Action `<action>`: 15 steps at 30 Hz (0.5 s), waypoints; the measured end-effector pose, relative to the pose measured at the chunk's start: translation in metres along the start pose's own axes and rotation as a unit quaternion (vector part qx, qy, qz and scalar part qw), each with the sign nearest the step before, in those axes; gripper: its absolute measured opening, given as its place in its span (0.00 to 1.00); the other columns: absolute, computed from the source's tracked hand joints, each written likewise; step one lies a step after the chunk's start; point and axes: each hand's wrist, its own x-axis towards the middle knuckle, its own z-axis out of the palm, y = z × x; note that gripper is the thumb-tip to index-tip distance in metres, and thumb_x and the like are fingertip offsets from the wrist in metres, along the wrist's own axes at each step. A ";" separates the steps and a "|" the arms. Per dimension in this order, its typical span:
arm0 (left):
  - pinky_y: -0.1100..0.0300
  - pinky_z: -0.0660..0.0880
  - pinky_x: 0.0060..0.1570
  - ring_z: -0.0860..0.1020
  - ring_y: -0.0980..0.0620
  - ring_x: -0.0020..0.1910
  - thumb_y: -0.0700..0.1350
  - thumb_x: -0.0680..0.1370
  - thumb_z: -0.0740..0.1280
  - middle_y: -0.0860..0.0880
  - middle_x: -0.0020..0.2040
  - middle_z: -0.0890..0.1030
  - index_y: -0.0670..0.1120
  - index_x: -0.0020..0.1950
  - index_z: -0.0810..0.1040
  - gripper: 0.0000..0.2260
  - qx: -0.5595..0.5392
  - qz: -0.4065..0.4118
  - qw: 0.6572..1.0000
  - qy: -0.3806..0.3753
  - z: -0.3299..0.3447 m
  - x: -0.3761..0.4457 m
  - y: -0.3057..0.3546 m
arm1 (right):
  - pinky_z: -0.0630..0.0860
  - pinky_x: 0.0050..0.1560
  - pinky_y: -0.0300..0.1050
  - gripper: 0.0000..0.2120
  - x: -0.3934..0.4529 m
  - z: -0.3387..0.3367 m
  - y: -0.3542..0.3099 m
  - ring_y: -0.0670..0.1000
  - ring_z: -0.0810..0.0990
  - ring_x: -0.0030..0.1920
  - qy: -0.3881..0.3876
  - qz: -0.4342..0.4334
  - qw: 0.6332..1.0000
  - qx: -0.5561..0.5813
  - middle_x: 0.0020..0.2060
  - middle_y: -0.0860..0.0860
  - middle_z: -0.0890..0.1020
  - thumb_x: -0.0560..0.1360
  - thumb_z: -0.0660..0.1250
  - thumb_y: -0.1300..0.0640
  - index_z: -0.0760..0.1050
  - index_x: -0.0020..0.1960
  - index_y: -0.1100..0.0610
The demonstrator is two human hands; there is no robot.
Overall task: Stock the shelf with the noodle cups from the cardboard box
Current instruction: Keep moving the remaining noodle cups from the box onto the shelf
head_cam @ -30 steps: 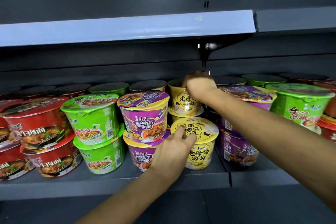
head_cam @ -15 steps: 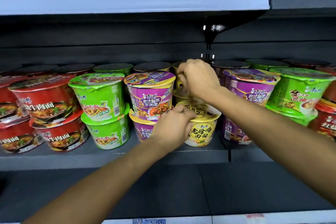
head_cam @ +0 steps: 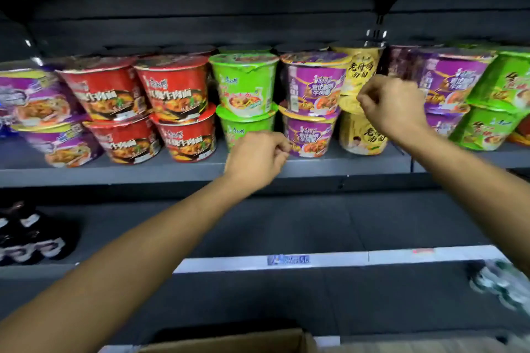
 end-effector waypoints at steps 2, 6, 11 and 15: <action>0.54 0.76 0.47 0.80 0.49 0.42 0.45 0.74 0.68 0.53 0.40 0.82 0.50 0.42 0.80 0.02 -0.011 -0.041 0.999 -0.026 -0.004 -0.029 -0.023 | 0.73 0.49 0.50 0.06 -0.036 0.008 -0.013 0.63 0.80 0.49 -0.030 0.009 0.999 0.021 0.45 0.60 0.84 0.74 0.66 0.59 0.81 0.47 0.59; 0.56 0.76 0.45 0.79 0.48 0.42 0.52 0.75 0.69 0.53 0.34 0.78 0.49 0.36 0.75 0.11 0.004 -0.137 0.984 -0.113 0.001 -0.085 -0.061 | 0.73 0.47 0.47 0.05 -0.114 0.037 -0.040 0.60 0.82 0.48 -0.131 0.066 0.988 0.056 0.42 0.58 0.84 0.75 0.67 0.57 0.80 0.44 0.57; 0.59 0.70 0.44 0.79 0.44 0.50 0.56 0.78 0.63 0.46 0.44 0.82 0.48 0.37 0.76 0.14 0.055 -0.204 0.952 -0.219 0.011 -0.138 -0.100 | 0.73 0.46 0.44 0.16 -0.178 0.080 -0.053 0.59 0.82 0.47 -0.275 0.138 0.950 0.054 0.37 0.55 0.84 0.75 0.68 0.50 0.70 0.30 0.49; 0.61 0.66 0.39 0.76 0.47 0.41 0.56 0.78 0.59 0.51 0.32 0.74 0.47 0.31 0.68 0.19 0.088 -0.229 0.937 -0.247 0.013 -0.147 -0.112 | 0.72 0.44 0.41 0.15 -0.187 0.096 -0.048 0.56 0.82 0.48 -0.337 0.180 0.922 0.064 0.39 0.53 0.84 0.74 0.68 0.50 0.72 0.29 0.48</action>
